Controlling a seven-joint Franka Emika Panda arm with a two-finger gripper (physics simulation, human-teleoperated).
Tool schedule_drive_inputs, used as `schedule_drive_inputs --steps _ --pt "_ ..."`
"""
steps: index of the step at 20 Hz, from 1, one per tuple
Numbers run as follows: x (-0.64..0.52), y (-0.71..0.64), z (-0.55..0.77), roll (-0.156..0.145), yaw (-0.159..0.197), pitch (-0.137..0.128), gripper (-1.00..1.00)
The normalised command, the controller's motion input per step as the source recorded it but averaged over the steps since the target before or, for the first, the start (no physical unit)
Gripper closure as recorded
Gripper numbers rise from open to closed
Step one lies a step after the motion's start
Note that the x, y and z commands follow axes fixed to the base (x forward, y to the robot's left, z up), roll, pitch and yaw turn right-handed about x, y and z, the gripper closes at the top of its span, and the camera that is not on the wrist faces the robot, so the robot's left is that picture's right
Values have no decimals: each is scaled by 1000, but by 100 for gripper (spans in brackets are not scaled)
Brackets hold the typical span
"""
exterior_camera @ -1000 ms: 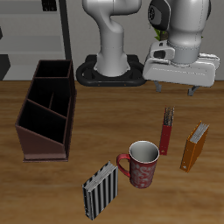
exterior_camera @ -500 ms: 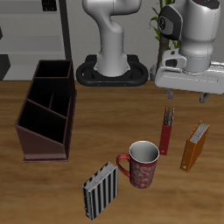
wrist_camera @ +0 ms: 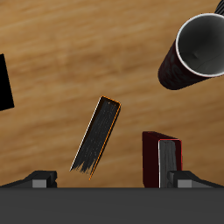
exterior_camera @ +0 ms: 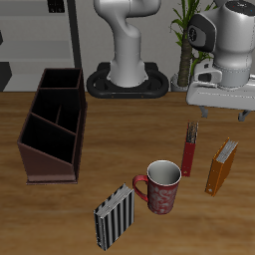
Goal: Place the orange book into the right desk caddy's back compartment
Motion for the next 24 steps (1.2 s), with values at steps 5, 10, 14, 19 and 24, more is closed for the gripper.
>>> schedule_drive_inputs --steps 5,10,14,19,24 --pt "90 187 -187 13 -14 -5 -100" --pt "78 163 -266 25 9 14 -100" --pt "65 46 -193 15 7 12 -100" --pt "129 84 -287 8 8 21 -100" --pt "35 17 -228 11 12 10 -100"
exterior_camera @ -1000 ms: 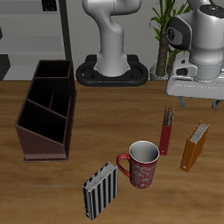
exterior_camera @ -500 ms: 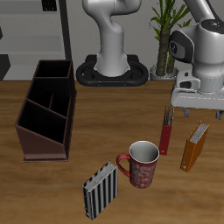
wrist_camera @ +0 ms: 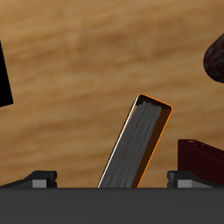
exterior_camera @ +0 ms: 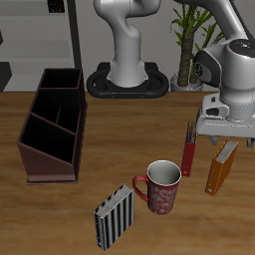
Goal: Place the orange book into the right desk caddy's back compartment
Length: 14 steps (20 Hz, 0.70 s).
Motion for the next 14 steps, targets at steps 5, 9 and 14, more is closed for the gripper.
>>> schedule_drive_inputs --steps 5,9,14 --pt "73 -46 -304 -2 -8 47 -100" --pt "33 -70 -200 -15 14 26 -100" --pt "99 -180 -258 -15 8 51 -100"
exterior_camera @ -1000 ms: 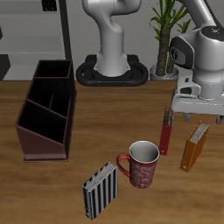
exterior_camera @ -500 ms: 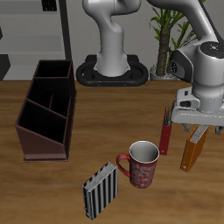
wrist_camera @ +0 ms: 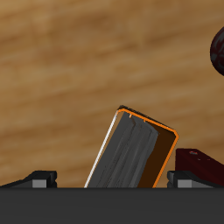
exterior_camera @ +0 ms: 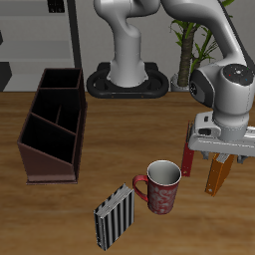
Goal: Place the orange book into the right desk caddy's back compartment
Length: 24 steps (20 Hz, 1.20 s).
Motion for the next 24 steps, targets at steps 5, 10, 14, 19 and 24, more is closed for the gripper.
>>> schedule_drive_inputs --steps 5,10,14,19,24 --pt "49 -163 2 -10 -25 7 100" --pt "-53 -69 253 3 -17 -30 100" --pt "-55 87 283 18 4 -40 100" --pt "-336 148 683 47 -9 -84 100" --pt "-406 139 685 67 37 -90 100"
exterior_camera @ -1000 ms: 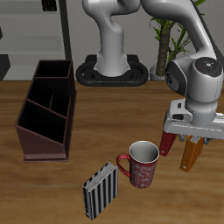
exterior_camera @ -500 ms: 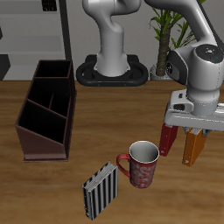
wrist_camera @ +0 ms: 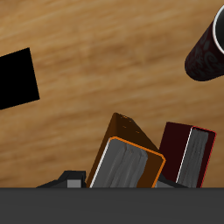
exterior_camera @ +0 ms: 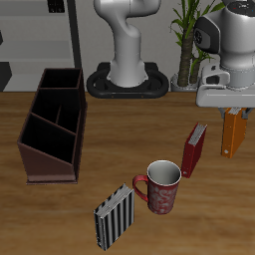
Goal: Place the orange book into the right desk caddy's back compartment
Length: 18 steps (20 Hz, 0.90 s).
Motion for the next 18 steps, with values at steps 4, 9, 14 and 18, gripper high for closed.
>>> schedule_drive_inputs --steps 4,9,14,18 --pt "-265 3 391 51 74 -12 100" --pt "-281 -214 389 54 145 0 100" --pt "-284 -368 342 11 142 -31 100" --pt "-255 -494 437 -14 93 -54 100"
